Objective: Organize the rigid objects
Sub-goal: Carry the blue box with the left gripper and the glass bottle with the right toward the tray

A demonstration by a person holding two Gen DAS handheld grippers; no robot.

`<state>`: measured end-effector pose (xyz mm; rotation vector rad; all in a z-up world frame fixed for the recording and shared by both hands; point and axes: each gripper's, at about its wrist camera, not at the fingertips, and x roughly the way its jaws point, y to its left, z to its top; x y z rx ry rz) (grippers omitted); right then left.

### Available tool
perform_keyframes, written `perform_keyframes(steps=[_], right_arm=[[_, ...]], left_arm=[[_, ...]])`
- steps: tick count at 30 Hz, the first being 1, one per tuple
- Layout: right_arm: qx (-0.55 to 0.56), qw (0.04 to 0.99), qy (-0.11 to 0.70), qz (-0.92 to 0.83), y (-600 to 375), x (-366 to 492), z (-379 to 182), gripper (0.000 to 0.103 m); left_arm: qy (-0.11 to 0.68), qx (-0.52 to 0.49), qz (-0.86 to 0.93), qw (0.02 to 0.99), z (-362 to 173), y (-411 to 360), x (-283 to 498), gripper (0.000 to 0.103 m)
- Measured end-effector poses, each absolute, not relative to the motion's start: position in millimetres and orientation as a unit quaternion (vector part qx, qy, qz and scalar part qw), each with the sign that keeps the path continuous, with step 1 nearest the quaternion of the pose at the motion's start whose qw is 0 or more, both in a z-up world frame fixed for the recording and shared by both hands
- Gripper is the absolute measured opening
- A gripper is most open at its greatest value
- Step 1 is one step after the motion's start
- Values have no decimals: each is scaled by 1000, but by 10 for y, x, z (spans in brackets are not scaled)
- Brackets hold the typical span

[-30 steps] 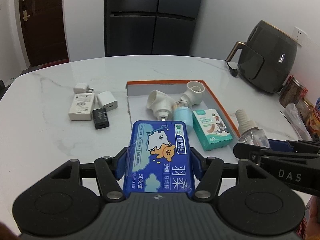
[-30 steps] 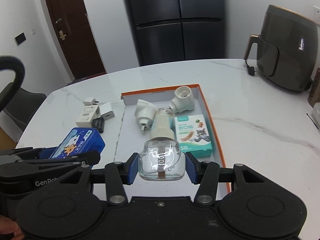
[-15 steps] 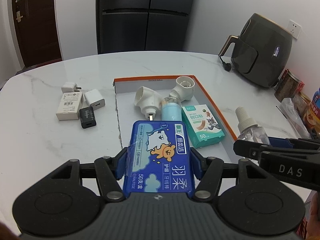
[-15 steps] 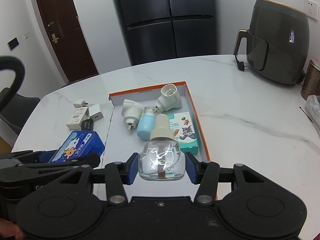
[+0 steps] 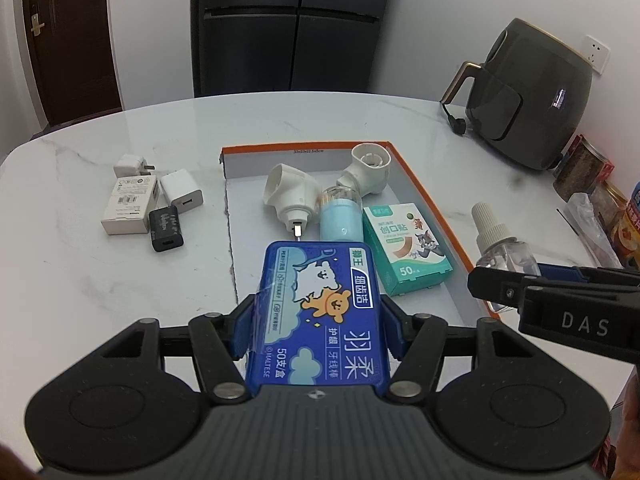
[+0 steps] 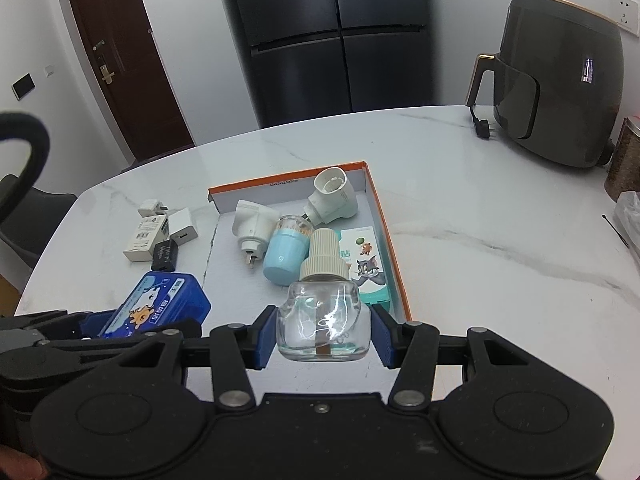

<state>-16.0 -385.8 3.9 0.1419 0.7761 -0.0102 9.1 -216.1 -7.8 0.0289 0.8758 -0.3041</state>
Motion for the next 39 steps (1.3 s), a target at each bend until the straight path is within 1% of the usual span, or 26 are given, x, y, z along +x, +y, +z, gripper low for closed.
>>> perform_keyframes(steps=[18, 39], right_arm=[[65, 920, 387, 4, -3871, 170, -27, 60], [54, 914, 401, 5, -3892, 807, -229, 60]], left_arm=[[435, 5, -138, 890, -179, -2189, 295, 63], [452, -2, -137, 882, -352, -2231, 612, 63]])
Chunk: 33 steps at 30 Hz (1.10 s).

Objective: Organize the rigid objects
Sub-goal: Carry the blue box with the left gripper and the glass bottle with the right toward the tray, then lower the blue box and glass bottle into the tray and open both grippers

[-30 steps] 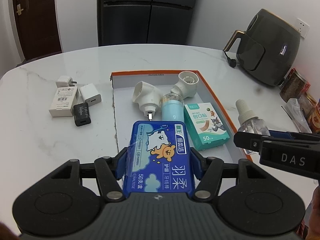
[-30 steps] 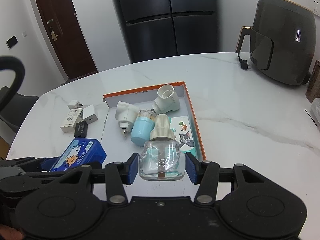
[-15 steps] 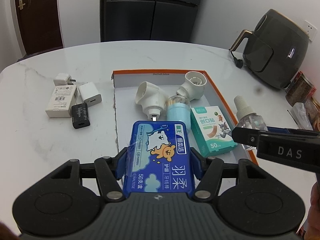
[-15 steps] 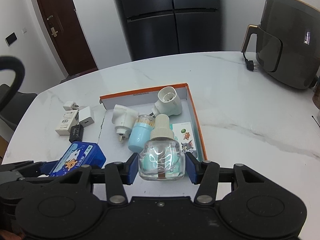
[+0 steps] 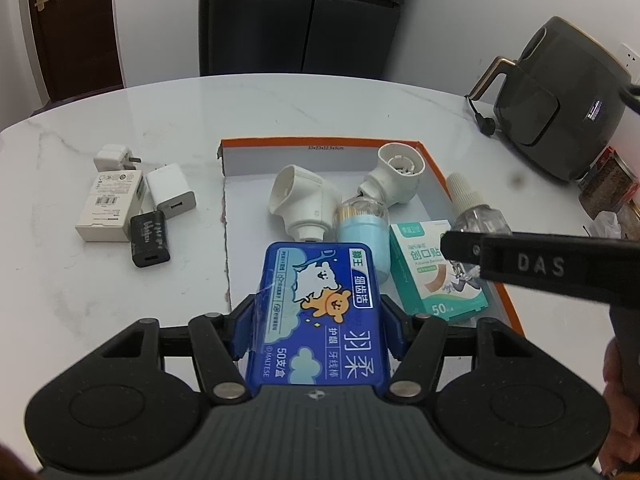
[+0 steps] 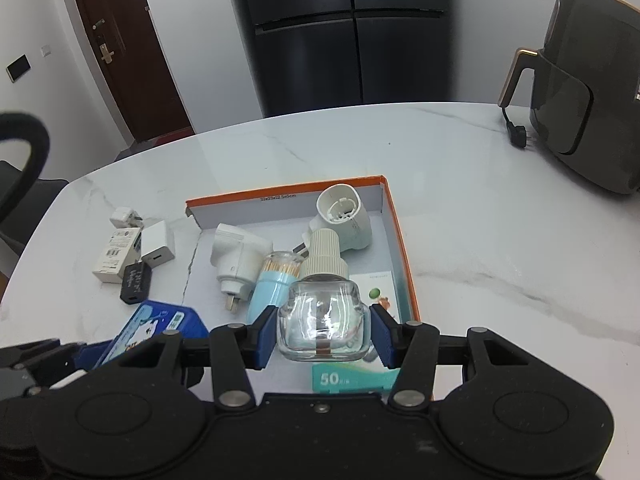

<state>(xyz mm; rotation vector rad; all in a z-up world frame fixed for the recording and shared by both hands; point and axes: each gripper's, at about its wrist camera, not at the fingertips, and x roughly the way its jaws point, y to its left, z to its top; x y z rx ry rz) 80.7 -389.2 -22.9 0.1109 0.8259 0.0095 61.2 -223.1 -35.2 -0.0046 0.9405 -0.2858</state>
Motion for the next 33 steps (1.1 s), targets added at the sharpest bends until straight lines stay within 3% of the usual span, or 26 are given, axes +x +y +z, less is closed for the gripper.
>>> perform_keyframes(steps=[22, 24, 25, 33], right_arm=[[45, 913, 405, 7, -3945, 1339, -436, 60], [45, 915, 401, 15, -3948, 1384, -419, 62], [44, 916, 398, 19, -3951, 1383, -393, 70], [73, 927, 367, 6, -4163, 1080, -161, 74]], left_arm=[[461, -6, -130, 878, -433, -2265, 701, 63], [462, -4, -131, 877, -441, -2278, 702, 63], [463, -3, -132, 877, -444, -2286, 701, 63], [463, 1, -148, 874, -490, -2401, 689, 63]])
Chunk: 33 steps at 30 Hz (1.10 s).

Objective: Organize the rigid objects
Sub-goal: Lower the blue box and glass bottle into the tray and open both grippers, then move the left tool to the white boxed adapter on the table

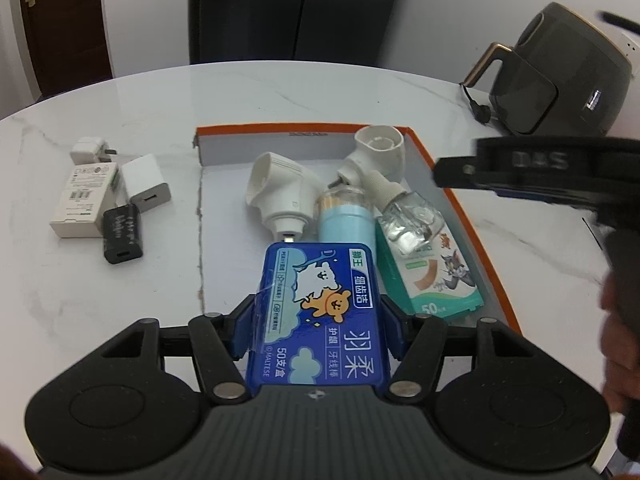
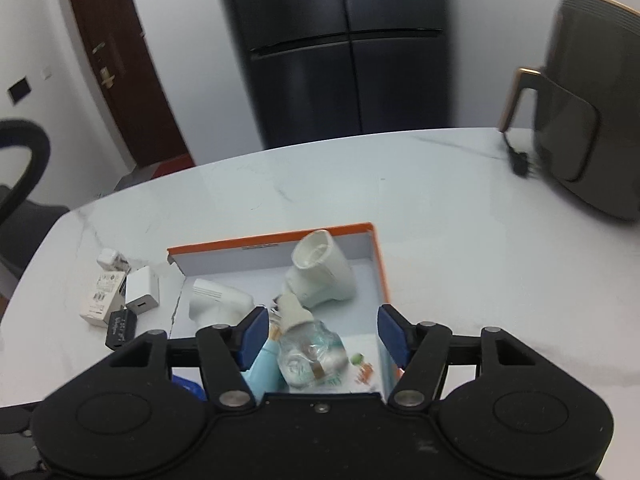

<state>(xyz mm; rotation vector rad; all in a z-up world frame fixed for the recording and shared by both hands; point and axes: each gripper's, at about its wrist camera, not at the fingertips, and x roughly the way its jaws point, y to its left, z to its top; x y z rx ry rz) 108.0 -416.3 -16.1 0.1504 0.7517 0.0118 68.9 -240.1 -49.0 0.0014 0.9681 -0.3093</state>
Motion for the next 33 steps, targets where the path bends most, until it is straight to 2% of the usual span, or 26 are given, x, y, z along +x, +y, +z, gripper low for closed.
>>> perform_keyframes(steps=[7, 9, 17, 33], right_arm=[[86, 928, 363, 0, -4232, 714, -97, 74], [87, 928, 362, 0, -4226, 633, -91, 74], [82, 931, 356, 13, -4091, 433, -22, 75], [54, 922, 374, 83, -3201, 455, -30, 80]], left_arm=[[469, 4, -146, 871, -597, -2464, 691, 64], [473, 7, -143, 869, -611, -2460, 703, 74], [449, -10, -129, 884, -402, -2258, 551, 84], [440, -48, -24, 896, -150, -1266, 400, 86]])
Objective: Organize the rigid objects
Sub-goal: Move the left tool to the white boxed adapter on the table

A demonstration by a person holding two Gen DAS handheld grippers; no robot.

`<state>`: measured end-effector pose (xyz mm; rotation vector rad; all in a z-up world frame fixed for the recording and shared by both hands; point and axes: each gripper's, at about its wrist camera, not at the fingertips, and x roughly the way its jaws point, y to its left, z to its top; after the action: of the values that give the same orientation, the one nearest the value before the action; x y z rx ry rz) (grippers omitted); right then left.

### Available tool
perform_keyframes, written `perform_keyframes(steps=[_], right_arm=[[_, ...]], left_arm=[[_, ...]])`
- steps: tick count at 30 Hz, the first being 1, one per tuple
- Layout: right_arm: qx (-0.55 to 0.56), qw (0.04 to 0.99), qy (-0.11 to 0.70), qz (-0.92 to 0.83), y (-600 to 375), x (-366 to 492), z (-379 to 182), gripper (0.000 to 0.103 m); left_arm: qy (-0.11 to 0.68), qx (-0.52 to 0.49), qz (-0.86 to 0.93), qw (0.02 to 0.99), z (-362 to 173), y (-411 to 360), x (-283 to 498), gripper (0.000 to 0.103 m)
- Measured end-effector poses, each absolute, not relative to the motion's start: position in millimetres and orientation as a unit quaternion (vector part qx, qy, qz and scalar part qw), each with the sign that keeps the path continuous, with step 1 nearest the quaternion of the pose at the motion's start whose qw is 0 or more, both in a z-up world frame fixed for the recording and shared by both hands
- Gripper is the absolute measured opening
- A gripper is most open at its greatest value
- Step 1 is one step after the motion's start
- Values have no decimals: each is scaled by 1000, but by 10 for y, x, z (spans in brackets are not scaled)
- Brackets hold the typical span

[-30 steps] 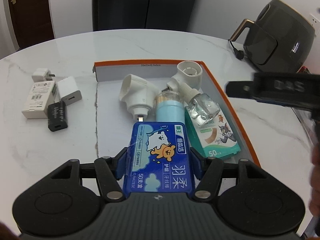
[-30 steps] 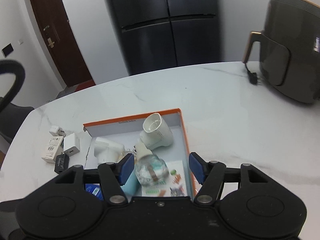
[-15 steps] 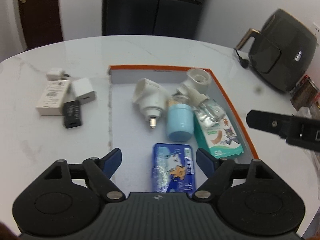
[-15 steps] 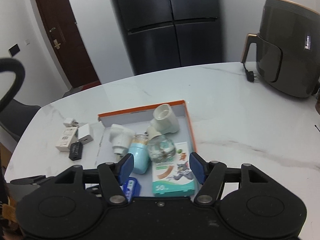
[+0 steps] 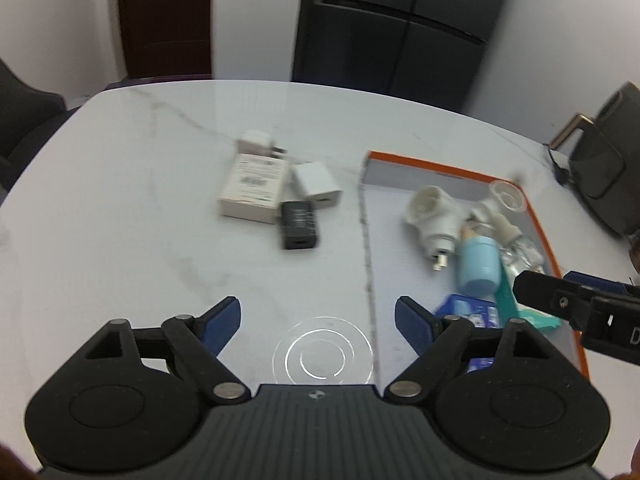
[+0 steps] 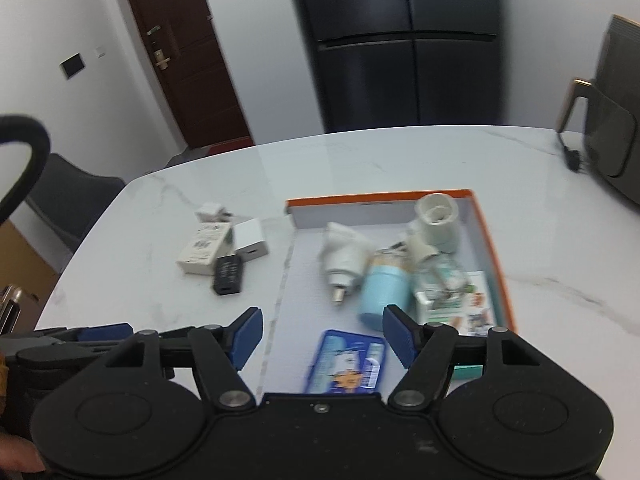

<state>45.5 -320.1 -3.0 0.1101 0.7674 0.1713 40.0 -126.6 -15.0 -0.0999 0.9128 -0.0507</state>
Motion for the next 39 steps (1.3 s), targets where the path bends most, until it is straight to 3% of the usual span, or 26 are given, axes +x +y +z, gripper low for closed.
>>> perform_keyframes(steps=[27, 39], right_arm=[[36, 915, 386, 108, -2469, 700, -108, 81], [45, 912, 399, 91, -2311, 813, -279, 81]], left_arm=[[441, -50, -3, 896, -130, -572, 561, 90], [460, -35, -12, 887, -384, -412, 1209, 95]])
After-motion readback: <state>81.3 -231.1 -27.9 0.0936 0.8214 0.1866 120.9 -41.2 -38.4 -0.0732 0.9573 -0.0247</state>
